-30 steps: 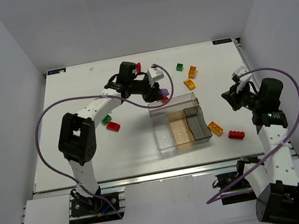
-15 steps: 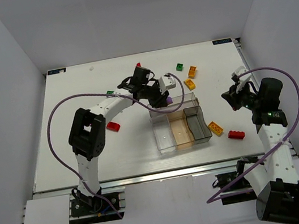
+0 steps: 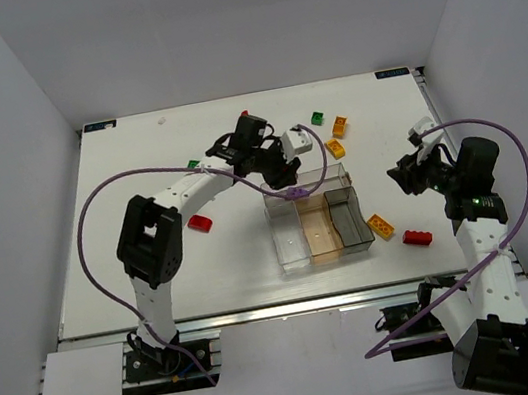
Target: Sort the legos into containers by color
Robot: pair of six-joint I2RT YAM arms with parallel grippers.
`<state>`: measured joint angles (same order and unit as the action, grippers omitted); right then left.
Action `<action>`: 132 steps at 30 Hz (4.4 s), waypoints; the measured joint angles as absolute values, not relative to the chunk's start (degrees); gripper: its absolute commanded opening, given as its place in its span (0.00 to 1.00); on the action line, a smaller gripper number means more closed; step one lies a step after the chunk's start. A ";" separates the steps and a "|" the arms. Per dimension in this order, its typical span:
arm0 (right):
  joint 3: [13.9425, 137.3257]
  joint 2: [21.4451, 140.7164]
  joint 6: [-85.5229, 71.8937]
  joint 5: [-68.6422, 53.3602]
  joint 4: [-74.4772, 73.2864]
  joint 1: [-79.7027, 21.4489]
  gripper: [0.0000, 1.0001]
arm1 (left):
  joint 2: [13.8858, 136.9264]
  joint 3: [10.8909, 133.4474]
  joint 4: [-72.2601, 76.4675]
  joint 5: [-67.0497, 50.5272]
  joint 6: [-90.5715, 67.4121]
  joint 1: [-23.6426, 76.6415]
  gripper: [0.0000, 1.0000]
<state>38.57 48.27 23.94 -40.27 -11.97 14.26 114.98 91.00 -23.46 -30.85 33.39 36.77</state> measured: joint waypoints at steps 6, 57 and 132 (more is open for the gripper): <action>38.57 48.25 24.16 -40.29 -12.01 14.57 0.42 | 109.03 88.38 -22.22 -22.35 16.80 34.72 0.00; 38.57 46.44 24.05 -43.75 -13.63 17.96 0.42 | 92.14 53.19 -37.58 13.98 -27.62 2.74 0.00; 43.38 63.90 51.57 -40.93 -36.16 16.05 0.89 | 75.96 65.12 -15.51 -3.49 4.84 34.09 0.91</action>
<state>43.38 63.90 51.57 -40.93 -36.16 16.05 75.96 65.12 -15.51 -3.49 4.84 34.09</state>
